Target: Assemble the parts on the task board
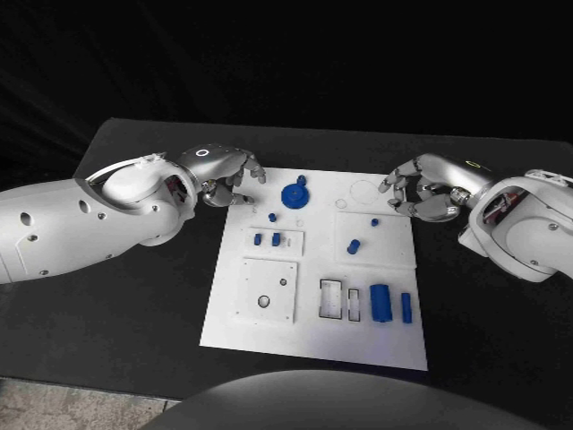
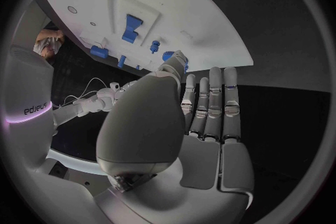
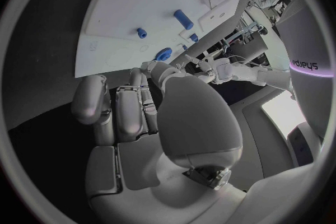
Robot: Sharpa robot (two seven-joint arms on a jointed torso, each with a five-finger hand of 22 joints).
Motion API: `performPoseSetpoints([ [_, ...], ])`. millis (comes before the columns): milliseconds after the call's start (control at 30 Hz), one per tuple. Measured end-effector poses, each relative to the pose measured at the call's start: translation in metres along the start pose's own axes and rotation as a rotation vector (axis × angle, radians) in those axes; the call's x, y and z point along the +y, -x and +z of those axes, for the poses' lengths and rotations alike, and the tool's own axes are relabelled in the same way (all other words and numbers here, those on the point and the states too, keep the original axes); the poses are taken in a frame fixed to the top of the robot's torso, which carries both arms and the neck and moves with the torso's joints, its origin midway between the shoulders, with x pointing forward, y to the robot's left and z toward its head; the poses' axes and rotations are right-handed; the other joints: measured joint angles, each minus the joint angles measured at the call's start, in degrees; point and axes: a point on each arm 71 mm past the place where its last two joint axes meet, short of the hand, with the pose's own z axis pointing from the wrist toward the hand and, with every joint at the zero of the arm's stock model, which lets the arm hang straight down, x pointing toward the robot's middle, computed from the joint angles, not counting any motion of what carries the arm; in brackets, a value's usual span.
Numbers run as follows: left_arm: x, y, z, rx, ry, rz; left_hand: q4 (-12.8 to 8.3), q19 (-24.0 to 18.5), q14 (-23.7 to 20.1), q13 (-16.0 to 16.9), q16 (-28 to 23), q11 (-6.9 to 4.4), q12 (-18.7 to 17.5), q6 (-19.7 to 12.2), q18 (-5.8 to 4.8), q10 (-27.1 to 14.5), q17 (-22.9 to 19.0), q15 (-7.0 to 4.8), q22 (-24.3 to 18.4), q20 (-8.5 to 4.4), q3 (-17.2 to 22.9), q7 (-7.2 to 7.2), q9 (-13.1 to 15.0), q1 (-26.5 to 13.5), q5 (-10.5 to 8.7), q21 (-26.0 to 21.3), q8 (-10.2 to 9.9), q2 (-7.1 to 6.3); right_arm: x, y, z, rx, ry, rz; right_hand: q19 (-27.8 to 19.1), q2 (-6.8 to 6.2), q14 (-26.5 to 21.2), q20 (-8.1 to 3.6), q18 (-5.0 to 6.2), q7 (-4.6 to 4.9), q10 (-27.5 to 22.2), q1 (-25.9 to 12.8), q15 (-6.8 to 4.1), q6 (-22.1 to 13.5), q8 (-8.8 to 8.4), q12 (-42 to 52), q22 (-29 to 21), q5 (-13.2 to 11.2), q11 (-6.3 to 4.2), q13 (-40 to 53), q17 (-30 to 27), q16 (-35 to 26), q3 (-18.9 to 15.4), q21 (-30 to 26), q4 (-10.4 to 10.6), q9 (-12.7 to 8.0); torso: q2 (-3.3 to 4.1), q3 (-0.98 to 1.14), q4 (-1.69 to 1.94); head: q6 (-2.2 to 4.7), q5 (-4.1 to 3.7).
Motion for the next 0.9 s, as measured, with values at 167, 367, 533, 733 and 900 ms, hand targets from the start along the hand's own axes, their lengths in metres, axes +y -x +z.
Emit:
performPoseSetpoints([
  [167, 0.001, 0.009, -0.002, -0.114, -0.06, -0.09, 1.8, -2.42, -2.68, -0.61, -1.24, -0.63, 3.28, 0.88, 0.0, -0.77, -0.19, 0.72, -1.29, 0.62, -2.84, 0.87, -0.47, -3.5, 4.71, -4.49, 0.34, 0.15, 0.01, -0.002, 0.002, 0.025, 0.031, -0.075, -3.1, -1.24, -2.95, 0.55, 0.43, -0.46, -4.42, -1.24, 0.75, -1.07, 0.44, -3.82, 0.0, -0.29, 1.31, -3.52, -3.7, -3.78, 0.16, -5.41, -0.91, 1.59, 0.03, 0.05, 0.15, 0.0, -0.13],
  [367, -0.002, 0.016, -0.003, -0.241, -0.128, -0.248, 1.8, -3.88, -5.88, -2.04, -2.6, 0.2, 5.62, 2.24, 0.01, -1.15, -0.7, 1.9, -2.35, 1.4, -4.54, 2.22, -1.19, -4.28, 8.5, -8.12, 0.81, 2.22, 0.014, -0.012, 0.002, 0.081, 0.042, -0.171, -6.95, -2.11, -7.2, 1.48, 2.09, -1.0, -10.4, -2.11, 1.84, -3.99, 0.44, -4.47, -0.01, -2.25, 2.39, -4.31, -7.96, -7.87, -1.41, -12.03, -1.82, 3.0, 0.21, 0.0, 0.39, 0.0, -0.41],
  [533, -0.002, 0.017, -0.007, -0.31, -0.152, -0.359, 1.8, -3.98, -5.97, -2.88, -2.66, 0.41, 6.51, 2.42, 0.01, -0.96, -1.05, 2.0, -2.6, 1.5, -4.54, 2.41, -1.36, -2.92, 10.79, -9.1, 1.1, 3.58, 0.014, -0.022, 0.002, 0.12, 0.041, -0.238, -9.64, -2.1, -10.57, 2.39, 2.65, -0.81, -16.71, -2.11, 2.5, -6.79, 1.79, -1.78, -0.01, -1.68, 2.93, -2.46, -11.17, -10.18, -4.06, -16.74, -2.73, 5.78, 0.32, -0.11, 0.52, 0.0, -0.71],
  [733, -0.002, 0.019, -0.009, -0.362, -0.166, -0.432, 1.8, -3.33, -5.53, -3.49, -2.51, 0.61, 6.92, 2.42, 0.0, -0.75, -1.23, 2.44, -2.6, 2.15, -4.53, 2.41, -1.42, -2.5, 11.08, -9.21, 1.34, 4.01, 0.015, -0.028, 0.002, 0.138, 0.046, -0.289, -9.33, -2.1, -10.57, 2.57, 2.64, -0.89, -17.19, -2.11, 2.5, -8.15, 3.1, 1.57, -0.02, 0.43, 3.03, -1.57, -11.11, -8.71, -4.47, -16.18, -2.82, 7.83, 0.32, -0.11, 0.58, 0.0, -0.85],
  [900, -0.003, 0.02, -0.009, -0.378, -0.171, -0.457, 1.8, -2.49, -4.58, -3.9, -2.31, 0.61, 7.17, 2.42, 0.0, -0.75, -1.42, 2.68, -2.59, 2.54, -4.53, 2.41, -1.5, -2.2, 11.33, -9.42, 1.46, 4.3, 0.015, -0.032, 0.003, 0.144, 0.048, -0.304, -7.89, -1.76, -9.59, 2.17, 2.65, -0.74, -16.23, -2.45, 1.96, -8.29, 4.83, 3.67, -0.02, 2.53, 2.69, -1.66, -10.36, -6.95, -4.47, -14.28, -2.82, 9.48, 0.3, -0.09, 0.57, 0.0, -0.83],
])
